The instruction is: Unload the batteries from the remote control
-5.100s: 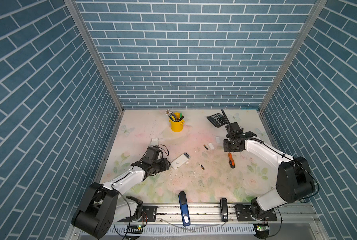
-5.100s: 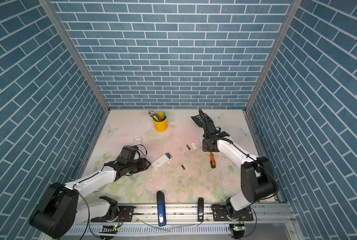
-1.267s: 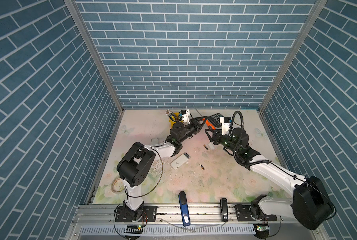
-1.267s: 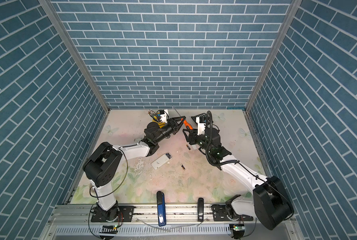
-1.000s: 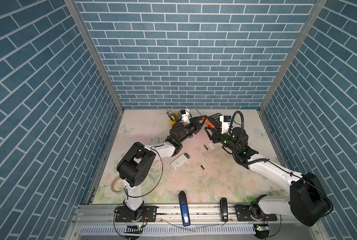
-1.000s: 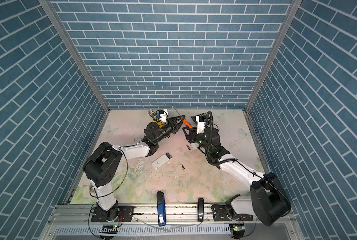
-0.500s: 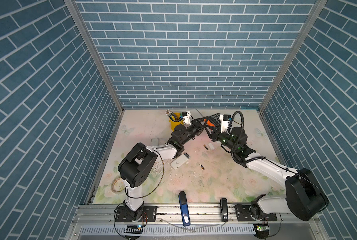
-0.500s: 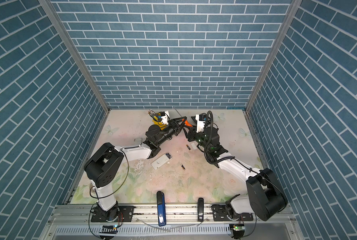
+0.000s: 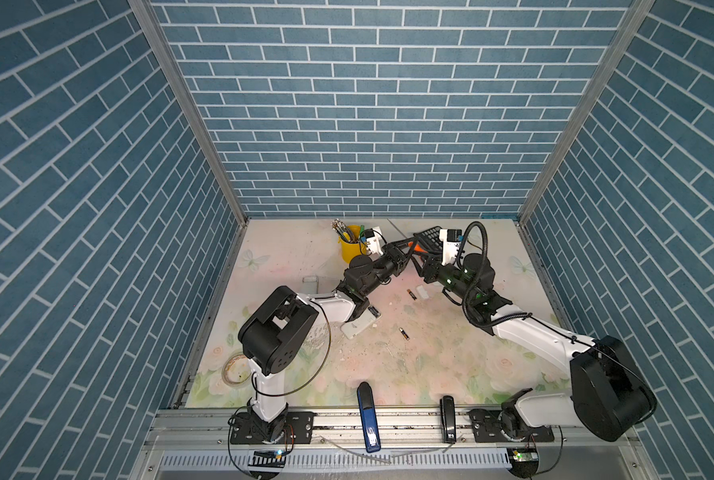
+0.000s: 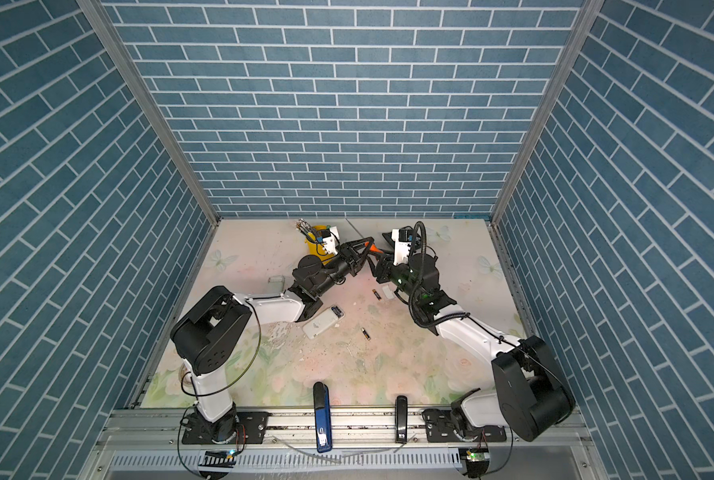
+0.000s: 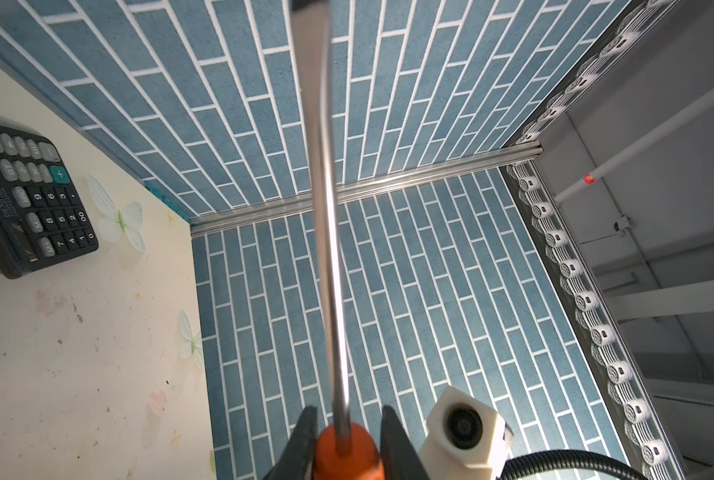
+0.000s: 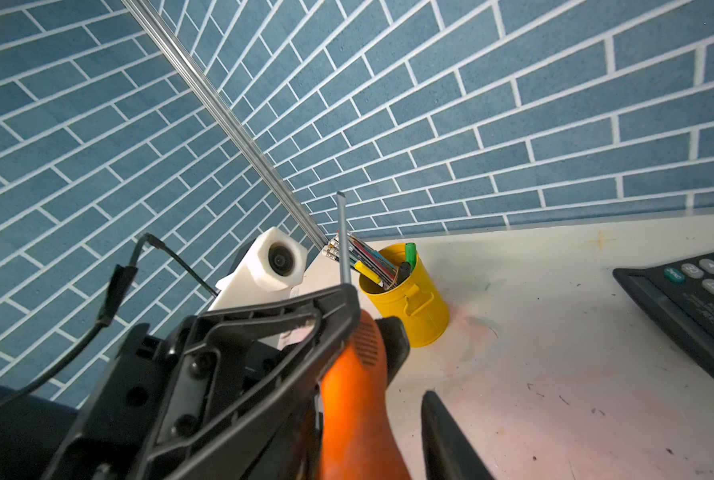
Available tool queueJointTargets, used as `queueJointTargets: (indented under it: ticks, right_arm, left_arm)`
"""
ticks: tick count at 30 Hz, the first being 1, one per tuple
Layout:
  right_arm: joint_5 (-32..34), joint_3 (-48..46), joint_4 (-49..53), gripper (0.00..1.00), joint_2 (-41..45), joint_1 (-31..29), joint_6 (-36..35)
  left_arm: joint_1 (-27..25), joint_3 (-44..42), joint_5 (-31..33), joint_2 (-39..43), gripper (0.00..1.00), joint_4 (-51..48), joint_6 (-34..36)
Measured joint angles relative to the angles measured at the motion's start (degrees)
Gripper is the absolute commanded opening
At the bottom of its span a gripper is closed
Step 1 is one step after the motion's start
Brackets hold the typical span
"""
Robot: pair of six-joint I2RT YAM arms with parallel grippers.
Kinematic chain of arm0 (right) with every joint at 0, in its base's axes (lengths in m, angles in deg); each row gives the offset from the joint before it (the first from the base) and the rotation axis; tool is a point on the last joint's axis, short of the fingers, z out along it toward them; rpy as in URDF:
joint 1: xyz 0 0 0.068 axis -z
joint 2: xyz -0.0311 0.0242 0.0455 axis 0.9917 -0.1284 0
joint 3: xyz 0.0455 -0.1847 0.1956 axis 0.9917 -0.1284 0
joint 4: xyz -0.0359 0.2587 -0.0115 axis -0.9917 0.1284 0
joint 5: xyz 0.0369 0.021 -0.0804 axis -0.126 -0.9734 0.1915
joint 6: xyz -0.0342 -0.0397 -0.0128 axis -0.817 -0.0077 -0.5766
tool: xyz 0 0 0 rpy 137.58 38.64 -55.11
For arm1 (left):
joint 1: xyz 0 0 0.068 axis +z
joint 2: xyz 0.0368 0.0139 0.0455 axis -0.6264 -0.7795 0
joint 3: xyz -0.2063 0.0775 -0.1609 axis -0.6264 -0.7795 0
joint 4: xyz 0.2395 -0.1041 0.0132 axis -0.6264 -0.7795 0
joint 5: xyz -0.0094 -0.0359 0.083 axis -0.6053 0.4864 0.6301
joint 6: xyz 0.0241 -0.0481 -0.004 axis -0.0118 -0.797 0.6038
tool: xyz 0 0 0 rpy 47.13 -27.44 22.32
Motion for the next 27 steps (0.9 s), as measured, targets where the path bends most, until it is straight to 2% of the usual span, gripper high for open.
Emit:
queueJointTargets:
  ticks: [4, 7, 16, 20, 22, 27]
  right_arm:
    - [0.31, 0.00, 1.05, 0.39, 0.22, 0.02, -1.20]
    - [0.55, 0.00, 1.29, 0.34, 0.52, 0.13, -1.68]
    - [-0.48, 0.00, 2.21, 0.01, 1.07, 0.22, -3.43]
    - [-0.48, 0.00, 5.31, 0.00, 1.95, 0.17, -4.24]
    - [-0.44, 0.04, 7.39, 0.00, 2.75, 0.11, -4.48]
    - [-0.31, 0.37, 14.75, 0.00, 5.66, -0.35, -5.97]
  left_arm:
    - [-0.39, -0.81, 0.90, 0.00, 0.00, 0.37, -0.35]
    - [-0.74, -0.83, 1.49, 0.00, 0.00, 0.39, -0.57]
    - [-1.16, -1.22, 2.45, -0.02, 0.00, 0.42, -2.78]
    - [-1.38, -2.47, 2.36, -0.02, 0.00, 0.85, -3.13]
    - [-1.53, -3.08, 2.03, -0.02, 0.06, 1.09, -3.17]
    - [-1.81, -5.44, 0.04, 1.20, 0.28, 1.01, -2.51]
